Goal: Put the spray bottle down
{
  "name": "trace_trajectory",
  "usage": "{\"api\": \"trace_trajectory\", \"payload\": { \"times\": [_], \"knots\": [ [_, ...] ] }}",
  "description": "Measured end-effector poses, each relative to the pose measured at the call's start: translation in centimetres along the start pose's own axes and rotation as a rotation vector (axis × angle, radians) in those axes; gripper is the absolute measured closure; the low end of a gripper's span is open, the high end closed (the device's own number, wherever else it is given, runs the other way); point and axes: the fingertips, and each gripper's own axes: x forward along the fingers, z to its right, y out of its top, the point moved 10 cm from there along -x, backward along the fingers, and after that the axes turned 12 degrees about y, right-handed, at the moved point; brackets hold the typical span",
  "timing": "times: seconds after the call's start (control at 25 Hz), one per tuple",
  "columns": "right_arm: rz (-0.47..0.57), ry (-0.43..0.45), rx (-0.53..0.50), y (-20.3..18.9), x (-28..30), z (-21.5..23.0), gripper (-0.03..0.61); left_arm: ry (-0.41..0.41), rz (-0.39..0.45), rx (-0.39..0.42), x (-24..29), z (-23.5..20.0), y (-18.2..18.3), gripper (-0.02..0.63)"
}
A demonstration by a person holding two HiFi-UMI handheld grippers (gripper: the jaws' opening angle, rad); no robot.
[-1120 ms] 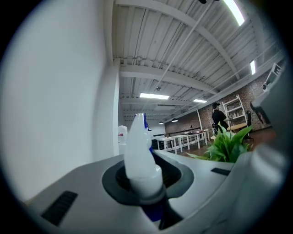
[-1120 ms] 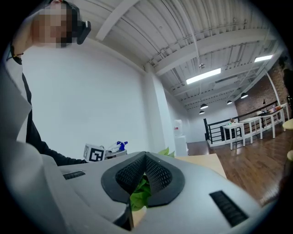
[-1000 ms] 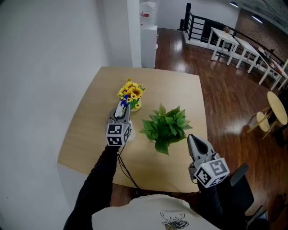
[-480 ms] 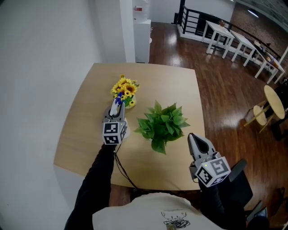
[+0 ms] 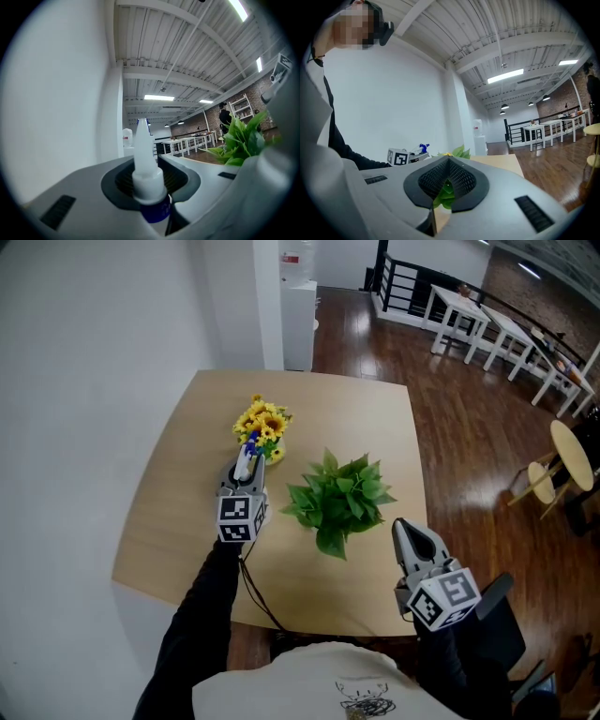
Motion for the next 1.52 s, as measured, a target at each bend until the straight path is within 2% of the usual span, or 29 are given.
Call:
{"api": "trace_trajectory", "payload": {
  "times": [0.44, 0.6, 0.8, 1.0, 1.04, 1.08, 1.16, 1.24, 1.4, 1.52],
  "knots": [
    [0.012, 0.003, 0.002, 0.0, -0.9, -0.5, 0.595, 0.015, -0.053, 0.001, -1.1, 0.0, -0.5, 0.348],
    [0.018, 0.008, 0.009, -0.1, -1.1, -0.7, 0.595, 0.047, -0.074, -0.022, -2.6, -0.6, -0.7, 0.339],
    [0.033, 0.024, 0.025, -0.4, -1.3, -1.3, 0.595, 0.047, -0.146, -0.053, -8.6, -0.7, -2.2, 0.339],
    [0.048, 0.048, 0.058, -0.9, -1.0, -2.1, 0.595, -0.011, -0.226, -0.077, -16.8, 1.2, -3.1, 0.339],
    [0.052, 0.053, 0.066, -1.0, -0.8, -2.3, 0.595, -0.015, -0.232, -0.093, -18.1, 1.6, -2.9, 0.351],
    [0.053, 0.058, 0.072, -1.1, -0.7, -2.5, 0.596, -0.016, -0.235, -0.106, -19.3, 2.0, -2.5, 0.396],
    [0.054, 0.067, 0.071, -1.2, -0.5, -3.0, 0.597, -0.025, -0.229, -0.109, -20.8, 2.7, -1.2, 0.529],
    [0.058, 0.071, 0.064, -1.1, -0.3, -3.5, 0.597, -0.056, -0.207, -0.09, -21.6, 3.5, 0.4, 0.623],
    [0.072, 0.077, 0.058, -1.1, 0.1, -4.1, 0.597, -0.124, -0.158, -0.053, -22.5, 4.7, 3.6, 0.624],
    [0.071, 0.094, 0.041, -0.9, 0.3, -4.3, 0.597, -0.149, -0.142, -0.084, -22.3, 5.1, 5.0, 0.624]
  ]
}}
